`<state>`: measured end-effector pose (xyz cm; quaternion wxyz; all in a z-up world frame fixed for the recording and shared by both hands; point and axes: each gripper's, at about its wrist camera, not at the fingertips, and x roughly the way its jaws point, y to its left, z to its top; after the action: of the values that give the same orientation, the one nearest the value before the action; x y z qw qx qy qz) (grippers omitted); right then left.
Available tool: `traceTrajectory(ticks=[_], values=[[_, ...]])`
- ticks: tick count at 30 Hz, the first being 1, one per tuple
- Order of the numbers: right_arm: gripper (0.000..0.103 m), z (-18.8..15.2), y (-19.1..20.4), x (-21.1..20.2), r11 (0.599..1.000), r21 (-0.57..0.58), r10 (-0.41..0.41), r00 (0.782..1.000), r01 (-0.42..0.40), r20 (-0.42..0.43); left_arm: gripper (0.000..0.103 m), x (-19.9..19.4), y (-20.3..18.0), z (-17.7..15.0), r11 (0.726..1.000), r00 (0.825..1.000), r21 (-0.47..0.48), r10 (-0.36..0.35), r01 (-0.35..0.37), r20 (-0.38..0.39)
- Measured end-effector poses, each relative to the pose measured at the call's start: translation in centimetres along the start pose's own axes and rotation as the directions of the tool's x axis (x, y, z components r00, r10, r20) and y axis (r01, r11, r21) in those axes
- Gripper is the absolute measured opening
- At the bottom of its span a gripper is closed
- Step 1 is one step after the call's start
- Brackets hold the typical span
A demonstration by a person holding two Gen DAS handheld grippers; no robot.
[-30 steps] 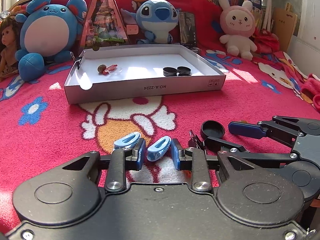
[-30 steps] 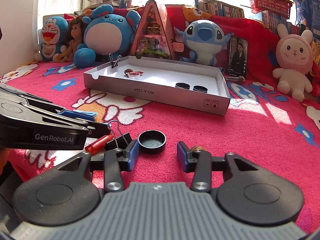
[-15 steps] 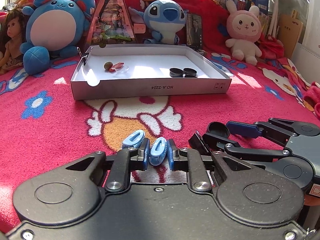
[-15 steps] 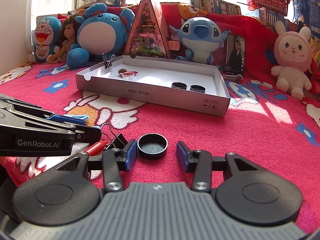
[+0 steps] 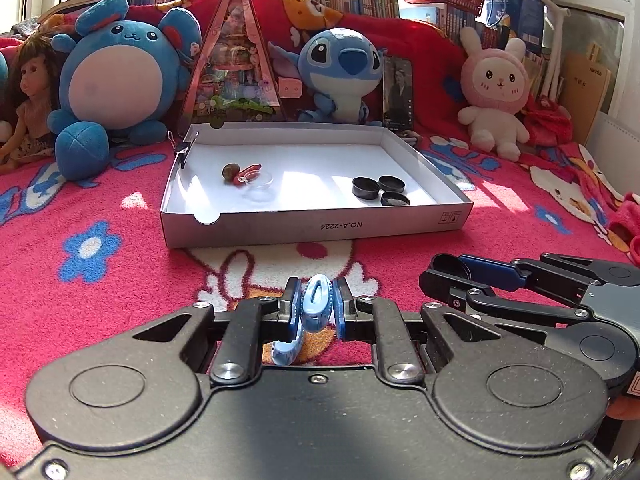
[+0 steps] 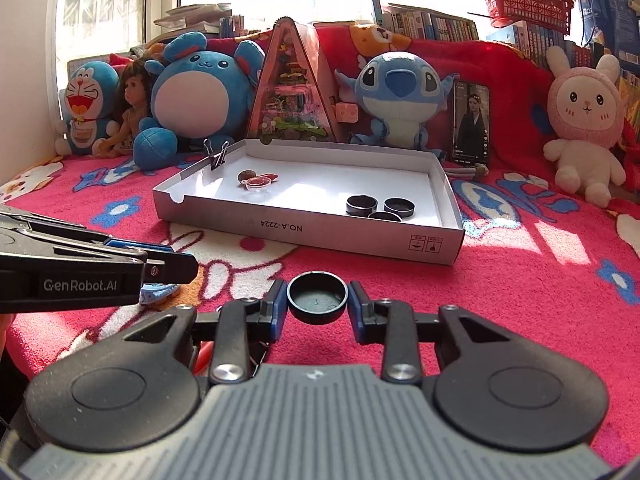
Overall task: Organize rigid objects
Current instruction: 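Carry the blue clip and black lid into the white box and release both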
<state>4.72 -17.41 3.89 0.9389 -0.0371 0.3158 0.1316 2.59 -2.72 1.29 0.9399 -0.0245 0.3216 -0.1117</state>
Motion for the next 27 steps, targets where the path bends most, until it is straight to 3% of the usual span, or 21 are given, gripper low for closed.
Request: traceTrajectory(ticks=[8,13,27], values=[[0.038,2.4,-1.3,0.9,0.998,0.047,-0.032,0.999,0.031,0.006,0.016,0.6,2.0,3.2,0.999,1.000,-0.053,0.000,0.001,0.026],[0.038,4.6,-3.4,2.3,0.990,0.136,-0.036,0.999,0.039,-0.019,0.016,1.6,2.9,5.2,0.999,0.999,-0.052,0.012,-0.010,0.031],[0.038,11.8,-7.6,9.1,0.970,0.241,-0.009,0.992,0.040,-0.128,0.016,10.2,5.7,14.1,0.994,0.997,-0.101,-0.036,0.028,-0.073]])
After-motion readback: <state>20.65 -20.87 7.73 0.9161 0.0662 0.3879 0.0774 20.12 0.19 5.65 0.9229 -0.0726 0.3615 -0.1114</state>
